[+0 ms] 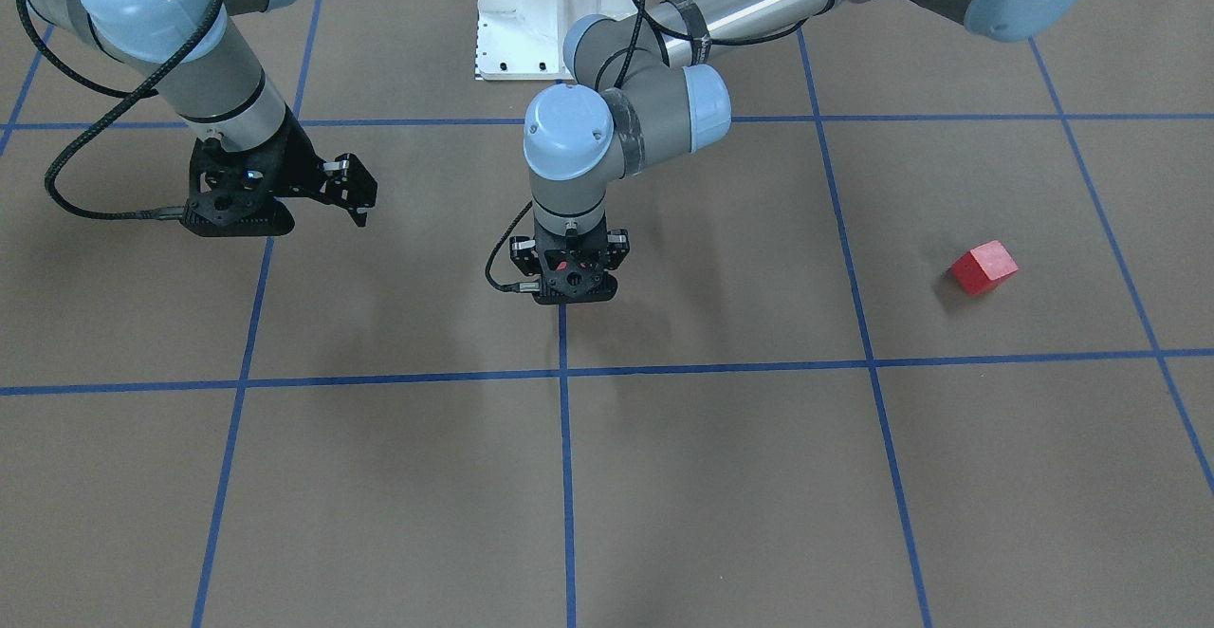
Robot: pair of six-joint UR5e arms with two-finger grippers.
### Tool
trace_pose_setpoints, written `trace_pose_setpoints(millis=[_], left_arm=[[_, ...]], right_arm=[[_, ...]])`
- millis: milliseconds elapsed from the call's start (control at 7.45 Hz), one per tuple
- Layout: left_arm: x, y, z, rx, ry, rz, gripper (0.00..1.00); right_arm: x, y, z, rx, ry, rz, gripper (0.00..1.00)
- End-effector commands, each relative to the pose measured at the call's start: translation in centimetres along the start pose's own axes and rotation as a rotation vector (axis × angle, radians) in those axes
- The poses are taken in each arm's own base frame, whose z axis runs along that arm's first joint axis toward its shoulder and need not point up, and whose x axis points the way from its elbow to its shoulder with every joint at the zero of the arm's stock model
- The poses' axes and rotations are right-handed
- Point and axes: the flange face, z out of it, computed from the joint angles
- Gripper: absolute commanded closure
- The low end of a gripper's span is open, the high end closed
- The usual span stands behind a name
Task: Form red blocks into L shape at center
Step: 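Carry the red cube with the left gripper beside the center cube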
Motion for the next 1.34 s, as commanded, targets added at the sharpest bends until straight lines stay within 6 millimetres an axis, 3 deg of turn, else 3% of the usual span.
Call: trace_pose_setpoints(millis=[0, 1208], left_arm=[[0.22, 0.41, 0.16, -0.001, -0.001, 0.006, 1.00], [0.30, 0.58, -0.04, 0.002, 0.002, 0.053, 1.00]], right_arm=[[-0.04, 0.01, -0.02, -0.002, -0.001, 0.000, 0.00], [-0.43, 0.20, -0.38, -0.002, -0.012, -0.007, 0.00]])
